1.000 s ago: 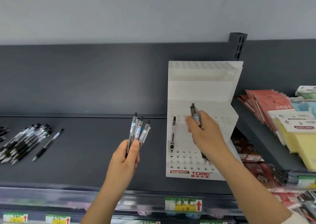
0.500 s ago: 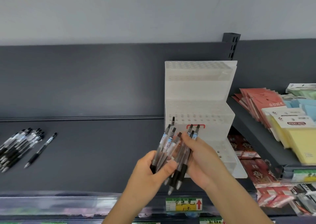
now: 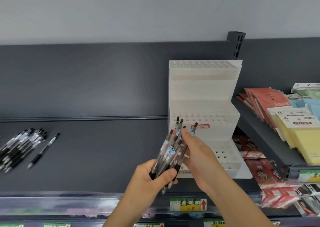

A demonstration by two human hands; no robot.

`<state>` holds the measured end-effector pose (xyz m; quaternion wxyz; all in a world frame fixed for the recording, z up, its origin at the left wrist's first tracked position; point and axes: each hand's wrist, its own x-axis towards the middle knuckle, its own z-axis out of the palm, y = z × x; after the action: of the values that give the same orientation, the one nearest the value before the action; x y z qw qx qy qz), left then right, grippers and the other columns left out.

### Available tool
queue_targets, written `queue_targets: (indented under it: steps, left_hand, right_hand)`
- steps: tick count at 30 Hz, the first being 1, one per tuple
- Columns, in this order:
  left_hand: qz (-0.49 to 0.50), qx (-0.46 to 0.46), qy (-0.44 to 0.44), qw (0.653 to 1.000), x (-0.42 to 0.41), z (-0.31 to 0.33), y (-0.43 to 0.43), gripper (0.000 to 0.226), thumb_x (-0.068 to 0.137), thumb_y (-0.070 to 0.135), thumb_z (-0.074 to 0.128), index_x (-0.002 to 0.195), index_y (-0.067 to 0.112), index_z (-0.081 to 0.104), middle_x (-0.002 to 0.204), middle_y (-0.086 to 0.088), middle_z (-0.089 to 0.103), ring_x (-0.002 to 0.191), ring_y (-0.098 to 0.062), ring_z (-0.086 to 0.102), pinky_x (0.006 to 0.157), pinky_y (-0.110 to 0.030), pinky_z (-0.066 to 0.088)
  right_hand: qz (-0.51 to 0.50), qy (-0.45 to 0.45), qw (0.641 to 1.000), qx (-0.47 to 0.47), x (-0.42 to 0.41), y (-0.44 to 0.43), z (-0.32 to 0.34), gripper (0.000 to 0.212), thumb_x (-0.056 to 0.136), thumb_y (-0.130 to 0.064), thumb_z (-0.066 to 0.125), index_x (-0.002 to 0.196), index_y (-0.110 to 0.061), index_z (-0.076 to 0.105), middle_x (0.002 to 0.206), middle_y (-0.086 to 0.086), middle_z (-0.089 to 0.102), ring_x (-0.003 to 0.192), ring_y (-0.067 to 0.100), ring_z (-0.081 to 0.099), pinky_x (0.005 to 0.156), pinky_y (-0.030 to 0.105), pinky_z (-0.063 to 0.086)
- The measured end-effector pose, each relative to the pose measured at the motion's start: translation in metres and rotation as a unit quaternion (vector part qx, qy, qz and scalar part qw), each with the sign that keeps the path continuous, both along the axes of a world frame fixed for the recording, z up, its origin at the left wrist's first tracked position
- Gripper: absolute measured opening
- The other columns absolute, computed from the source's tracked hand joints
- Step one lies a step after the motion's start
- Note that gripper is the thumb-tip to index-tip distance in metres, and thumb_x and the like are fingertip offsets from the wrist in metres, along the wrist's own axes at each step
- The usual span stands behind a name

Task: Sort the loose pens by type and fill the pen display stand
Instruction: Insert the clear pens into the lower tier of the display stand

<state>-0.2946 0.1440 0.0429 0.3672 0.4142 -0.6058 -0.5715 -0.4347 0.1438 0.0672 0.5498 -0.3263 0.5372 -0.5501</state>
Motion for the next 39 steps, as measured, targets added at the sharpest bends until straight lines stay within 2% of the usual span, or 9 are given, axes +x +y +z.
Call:
queue_targets:
  steps: [2,5,9,13,17,20,25,33,39]
  left_hand:
    - [0.021,0.005,0.018,1.000,0.002,0.002,0.000,0.014,0.077,0.022,0.067,0.086,0.011,0.068,0.065,-0.004,0.069,0.048,-0.003,0.054,0.048,-0.014,0.041]
    - [0.051,0.012,0.032,0.998,0.007,0.005,-0.002,0.020,0.074,0.027,0.066,0.081,0.009,0.067,0.065,-0.005,0.069,0.045,-0.005,0.050,0.045,-0.013,0.038]
    - [0.072,0.006,0.032,0.997,0.008,0.006,-0.004,0.008,0.083,0.016,0.063,0.085,0.009,0.065,0.066,-0.003,0.071,0.043,-0.001,0.050,0.043,-0.010,0.037]
    - [0.129,-0.004,0.023,0.991,0.013,0.005,-0.010,0.014,0.083,0.026,0.063,0.088,0.013,0.066,0.069,-0.001,0.071,0.043,-0.001,0.047,0.049,-0.016,0.038]
    - [0.168,0.000,0.020,0.986,0.022,0.002,-0.014,0.018,0.083,0.028,0.063,0.083,0.009,0.065,0.065,0.001,0.068,0.046,-0.001,0.047,0.054,-0.020,0.037]
    - [0.174,-0.002,0.020,0.984,0.024,0.000,-0.015,0.016,0.084,0.026,0.063,0.083,0.010,0.065,0.063,0.001,0.067,0.045,-0.002,0.044,0.049,-0.018,0.037]
    - [0.172,-0.008,0.015,0.985,0.026,0.002,-0.015,0.017,0.084,0.025,0.063,0.080,0.009,0.064,0.061,0.002,0.065,0.043,-0.002,0.042,0.043,-0.013,0.036]
    - [0.159,0.002,0.023,0.987,0.026,0.000,-0.013,0.018,0.083,0.026,0.063,0.087,0.009,0.066,0.062,0.001,0.065,0.044,-0.002,0.040,0.042,-0.013,0.036]
    - [0.129,0.024,0.028,0.991,0.019,-0.001,-0.009,0.026,0.077,0.033,0.064,0.090,0.011,0.067,0.061,0.001,0.064,0.044,-0.004,0.040,0.042,-0.014,0.034]
  right_hand:
    - [0.014,0.070,0.997,0.005,-0.005,0.000,0.003,0.030,0.094,-0.043,0.046,0.100,-0.022,0.066,0.088,-0.003,0.069,0.080,0.012,0.061,0.080,0.031,0.048]
    - [0.048,0.052,0.997,-0.038,-0.015,0.002,0.009,0.016,0.092,-0.028,0.053,0.098,-0.019,0.066,0.075,-0.005,0.061,0.063,0.008,0.051,0.062,0.025,0.044]
    - [0.050,0.058,0.992,-0.097,-0.023,0.001,0.013,0.008,0.089,-0.009,0.057,0.091,-0.011,0.065,0.073,0.001,0.065,0.067,0.011,0.061,0.067,0.024,0.051]
    - [-0.069,0.088,0.981,-0.157,-0.038,-0.006,0.026,0.004,0.087,-0.006,0.058,0.088,-0.007,0.062,0.071,-0.001,0.067,0.065,0.010,0.064,0.067,0.022,0.056]
    - [-0.181,0.269,0.924,-0.201,-0.053,-0.017,0.030,0.005,0.086,-0.013,0.064,0.086,-0.017,0.063,0.079,0.000,0.067,0.074,0.015,0.066,0.070,0.025,0.055]
    - [-0.175,0.355,0.896,-0.200,-0.049,-0.024,0.025,0.008,0.085,-0.018,0.066,0.084,-0.023,0.061,0.077,-0.008,0.065,0.075,0.010,0.063,0.071,0.021,0.050]
    - [-0.140,0.419,0.878,-0.182,-0.039,-0.033,0.014,0.007,0.085,-0.022,0.066,0.086,-0.027,0.061,0.075,-0.018,0.061,0.072,-0.004,0.058,0.066,0.007,0.044]
    - [-0.059,0.477,0.872,-0.094,-0.041,-0.039,-0.005,0.013,0.084,-0.025,0.068,0.094,-0.018,0.071,0.077,-0.010,0.065,0.078,0.008,0.064,0.080,0.023,0.050]
    - [-0.061,0.483,0.869,-0.095,-0.044,-0.037,-0.008,0.015,0.082,-0.030,0.070,0.095,-0.022,0.069,0.078,-0.014,0.063,0.075,-0.001,0.059,0.068,0.011,0.043]
